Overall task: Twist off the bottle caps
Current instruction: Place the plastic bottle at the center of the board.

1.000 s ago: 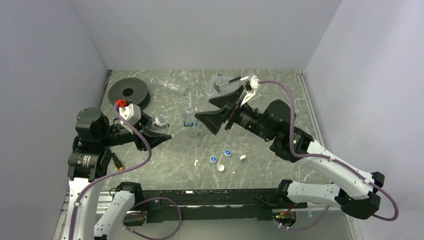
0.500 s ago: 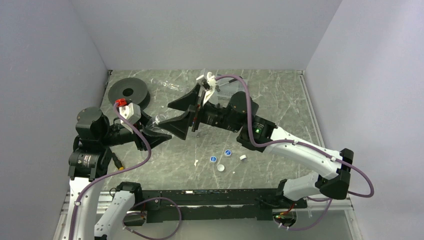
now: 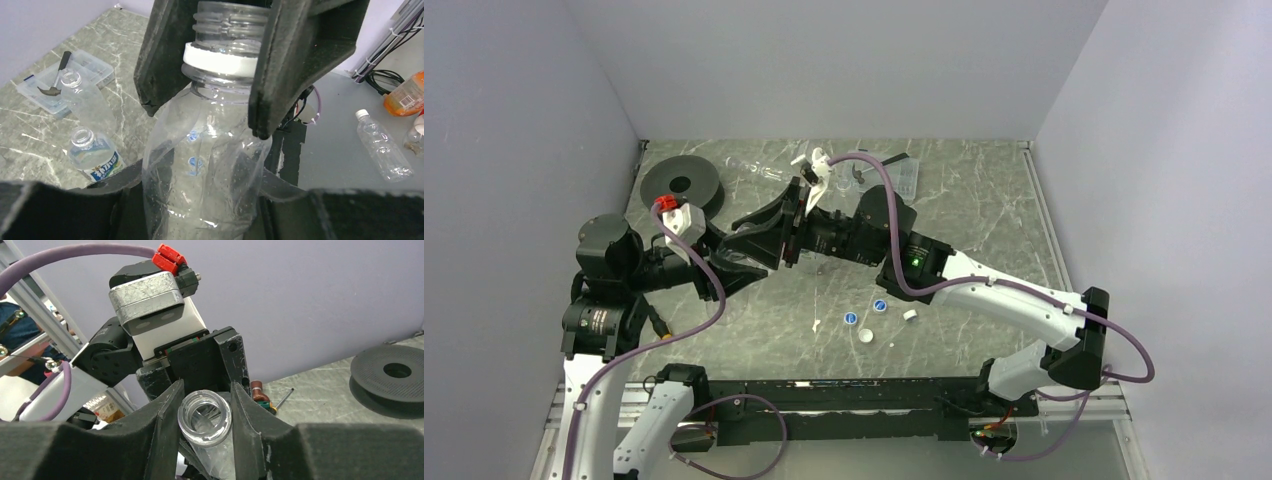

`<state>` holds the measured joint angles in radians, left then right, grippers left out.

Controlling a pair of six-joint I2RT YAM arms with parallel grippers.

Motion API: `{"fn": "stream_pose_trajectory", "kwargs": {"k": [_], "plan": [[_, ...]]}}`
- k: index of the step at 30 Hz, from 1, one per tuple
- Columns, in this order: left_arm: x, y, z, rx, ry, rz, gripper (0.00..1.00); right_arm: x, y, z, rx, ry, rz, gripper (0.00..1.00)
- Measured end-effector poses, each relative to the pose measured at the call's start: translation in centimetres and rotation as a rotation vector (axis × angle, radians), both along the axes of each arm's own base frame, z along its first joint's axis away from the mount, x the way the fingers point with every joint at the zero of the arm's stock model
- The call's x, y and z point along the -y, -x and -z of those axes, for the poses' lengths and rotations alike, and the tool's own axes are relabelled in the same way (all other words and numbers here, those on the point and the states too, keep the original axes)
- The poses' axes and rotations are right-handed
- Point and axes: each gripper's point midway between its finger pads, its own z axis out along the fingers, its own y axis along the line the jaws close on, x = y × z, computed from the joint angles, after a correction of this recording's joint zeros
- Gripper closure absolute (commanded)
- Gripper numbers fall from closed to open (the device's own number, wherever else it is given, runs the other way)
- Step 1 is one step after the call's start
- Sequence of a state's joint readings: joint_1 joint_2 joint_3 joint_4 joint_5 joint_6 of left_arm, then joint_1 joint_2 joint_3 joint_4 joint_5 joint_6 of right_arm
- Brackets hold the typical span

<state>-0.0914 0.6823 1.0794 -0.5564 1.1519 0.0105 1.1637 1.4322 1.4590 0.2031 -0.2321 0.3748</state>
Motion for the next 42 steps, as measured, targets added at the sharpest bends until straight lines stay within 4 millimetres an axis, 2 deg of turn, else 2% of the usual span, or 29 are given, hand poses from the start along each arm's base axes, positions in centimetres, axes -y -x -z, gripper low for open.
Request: {"fn": "stream_pose_trajectory", "kwargs": {"k": [2, 3, 7, 11, 18, 21, 23, 26, 29, 33, 37, 39, 42], "plan": [[0.0, 0.0, -0.1, -0.006, 0.003, -0.005, 0.14, 0.0, -0.1, 0.0, -0.003, -0.001, 0.005, 0.92], [0.0, -0.1, -0.1, -0.008, 0.006, -0.006, 0.02, 0.0, -0.1, -0.1, -0.002, -0.003, 0.011, 0.92], [0.0, 0.0, -0.3, -0.022, 0.017, -0.02, 0.01, 0.5, -0.9, 0.4, 0.012, 0.027, 0.063, 0.93], [-0.1, 0.1, -0.2, -0.027, 0.014, -0.026, 0.01, 2.2, -1.7, 0.2, 0.053, 0.062, 0.136, 0.93], [-0.3, 0.4, 0.3, -0.051, -0.006, -0.033, 0.01, 8.4, -2.6, -1.9, 0.153, 0.082, 0.299, 0.93], [-0.4, 0.3, 0.2, -0.04, -0.021, -0.048, 0.01, 11.4, -3.5, -1.6, 0.181, 0.11, 0.398, 0.92], [-0.7, -0.2, 0.4, -0.042, -0.03, -0.079, 0.01, 13.3, -4.6, -0.6, 0.184, 0.139, 0.483, 0.91], [-1.4, -1.8, 1.2, -0.065, -0.053, -0.171, 0.0, 16.6, -7.3, 2.6, 0.176, 0.214, 0.644, 0.89], [-2.1, -3.4, 2.6, -0.111, -0.079, -0.242, 0.0, 19.6, -10.3, 7.3, 0.142, 0.312, 0.79, 0.86], [-2.5, -4.4, 4.7, -0.179, -0.107, -0.285, 0.01, 23.4, -13.9, 14.1, 0.065, 0.425, 0.95, 0.85], [-2.9, -4.8, 6.0, -0.205, -0.131, -0.314, 0.0, 26.0, -15.8, 19.3, 0.011, 0.468, 1.05, 0.84], [-3.2, -4.8, 6.5, -0.199, -0.146, -0.33, 0.01, 26.6, -16.3, 20.9, -0.01, 0.47, 1.075, 0.84], [-3.5, -4.9, 6.9, -0.195, -0.157, -0.347, 0.0, 27.1, -17.7, 22.1, -0.039, 0.446, 1.114, 0.84]]}}
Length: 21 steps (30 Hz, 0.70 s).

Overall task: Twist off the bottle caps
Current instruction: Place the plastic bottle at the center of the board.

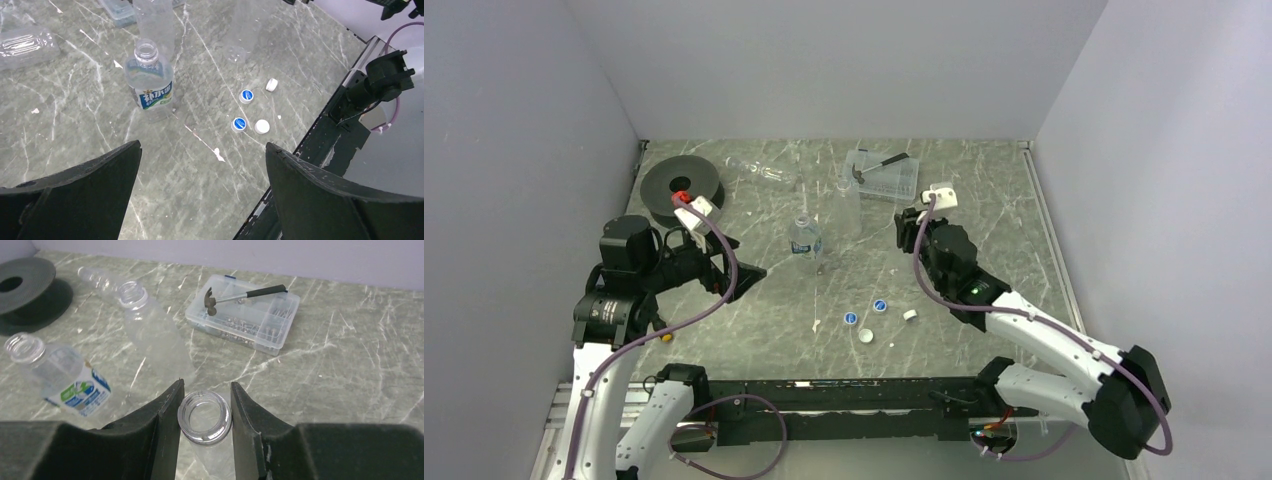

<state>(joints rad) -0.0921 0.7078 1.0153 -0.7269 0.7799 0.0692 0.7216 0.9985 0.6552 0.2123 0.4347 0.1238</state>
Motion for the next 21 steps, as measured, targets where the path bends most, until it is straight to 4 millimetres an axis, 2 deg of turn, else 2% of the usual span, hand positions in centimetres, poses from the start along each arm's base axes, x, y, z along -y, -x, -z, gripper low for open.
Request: {"fn": "stream_pose_trajectory", "kwargs": {"k": [4, 10, 17, 21], "plan": [[-0.2, 0.0, 0.2, 0.006, -0.01, -0.012, 0.01, -0.1, -1.7, 0.4, 0.014, -0.058, 0.031, 0.81], [-0.4, -0.1, 0.3, 0.014, -0.02, -0.018, 0.0, -1.3, -3.0, 1.3, 0.022, -0.097, 0.028, 0.77], [-0.4, -0.1, 0.3, 0.016, -0.023, -0.021, 0.01, -1.8, -3.5, 2.6, 0.002, -0.079, 0.022, 0.75], [-0.4, -0.1, 0.3, 0.015, -0.022, -0.022, 0.01, -1.8, -3.5, 2.7, 0.003, -0.074, 0.021, 0.65]]}}
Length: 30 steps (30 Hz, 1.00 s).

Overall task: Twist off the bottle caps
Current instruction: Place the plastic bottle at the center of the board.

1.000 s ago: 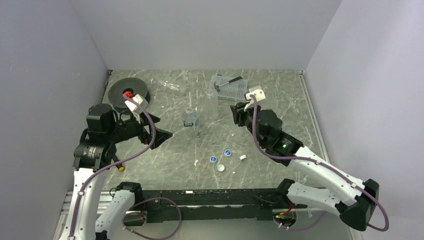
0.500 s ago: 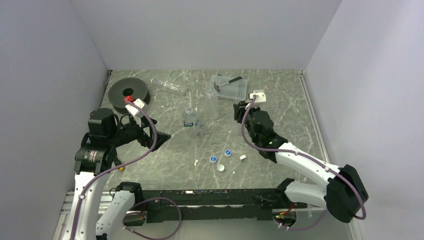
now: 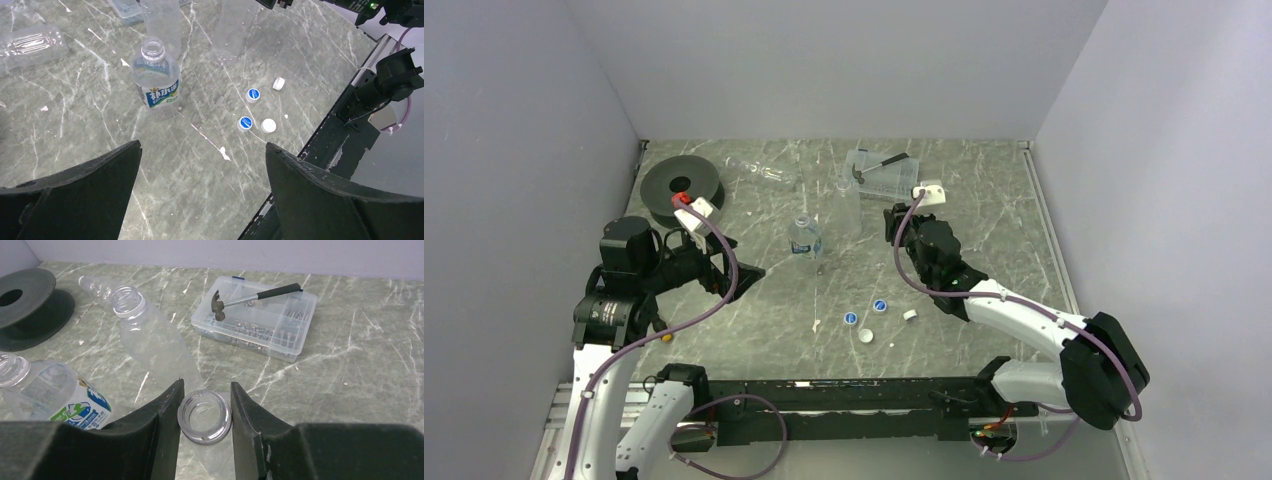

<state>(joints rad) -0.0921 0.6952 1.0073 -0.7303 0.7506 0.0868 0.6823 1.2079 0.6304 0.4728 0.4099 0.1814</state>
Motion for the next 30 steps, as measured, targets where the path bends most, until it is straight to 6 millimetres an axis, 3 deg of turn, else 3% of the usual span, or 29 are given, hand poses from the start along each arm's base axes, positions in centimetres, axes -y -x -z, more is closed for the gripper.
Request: {"fn": "stream_pose_trajectory", "kwargs": {"k": [9, 15, 19, 30], "plan": [[-0.2, -0.3, 0.0, 0.005, -0.004, -0.015, 0.01, 0.1, 0.2, 1.2, -0.018, 0.017, -0.004, 0.59], [-0.2, -0.3, -0.1, 0.006, -0.005, -0.015, 0.01, -0.2, 0.4, 1.5, -0.023, 0.025, -0.016, 0.34], [-0.2, -0.3, 0.0, 0.007, -0.006, -0.019, 0.0, -0.3, 0.8, 1.9, -0.03, 0.043, -0.026, 0.25], [-0.4, -0.6, 0.0, 0.01, -0.011, -0.031, 0.01, 0.3, 1.7, -0.7, 0.015, 0.013, -0.029, 0.16]]}}
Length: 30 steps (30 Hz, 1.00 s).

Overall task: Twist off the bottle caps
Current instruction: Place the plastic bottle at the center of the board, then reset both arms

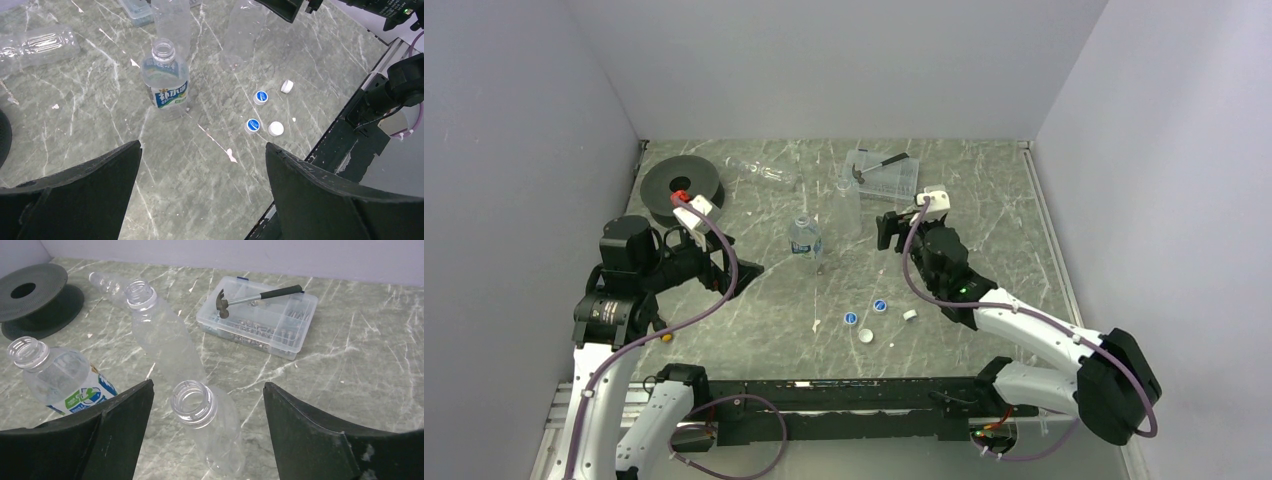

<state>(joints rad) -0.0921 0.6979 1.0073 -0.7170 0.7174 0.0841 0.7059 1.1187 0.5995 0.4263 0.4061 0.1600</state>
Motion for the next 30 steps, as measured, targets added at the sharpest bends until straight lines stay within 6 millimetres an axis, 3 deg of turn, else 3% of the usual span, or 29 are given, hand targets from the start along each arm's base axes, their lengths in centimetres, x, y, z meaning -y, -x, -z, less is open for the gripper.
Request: {"fn": "stream_pose_trajectory", "kwargs": {"k": [4, 7, 9, 12, 18, 23, 28, 30], "plan": [[0.0, -0.1, 0.1, -0.004, 0.0, -0.001, 0.01, 0.2, 0.3, -0.1, -0.006, 0.005, -0.001, 0.13], [0.0, -0.2, 0.2, -0.01, 0.0, -0.002, 0.01, 0.3, 0.5, -0.3, -0.009, 0.004, -0.005, 0.01], [0.0, -0.4, 0.3, -0.014, -0.001, -0.006, 0.01, 0.4, 0.7, -0.6, -0.012, 0.004, -0.007, 0.0], [-0.2, -0.7, 0.5, -0.035, 0.0, -0.027, 0.01, 0.7, 1.0, -2.2, -0.01, -0.005, -0.003, 0.0], [-1.3, -2.8, 2.0, -0.071, -0.038, -0.115, 0.01, 2.6, 1.3, -7.5, 0.061, -0.069, 0.056, 0.0], [-2.6, -5.0, 6.2, -0.146, -0.098, -0.195, 0.01, 6.9, 0.4, -8.5, 0.049, -0.065, 0.178, 0.0], [-4.8, -6.9, 13.2, -0.285, -0.156, -0.274, 0.0, 12.2, -0.4, -7.2, 0.0, -0.08, 0.356, 0.0], [-6.3, -7.5, 15.7, -0.358, -0.169, -0.322, 0.01, 15.9, -0.9, -5.5, -0.041, -0.111, 0.523, 0.0]]}}
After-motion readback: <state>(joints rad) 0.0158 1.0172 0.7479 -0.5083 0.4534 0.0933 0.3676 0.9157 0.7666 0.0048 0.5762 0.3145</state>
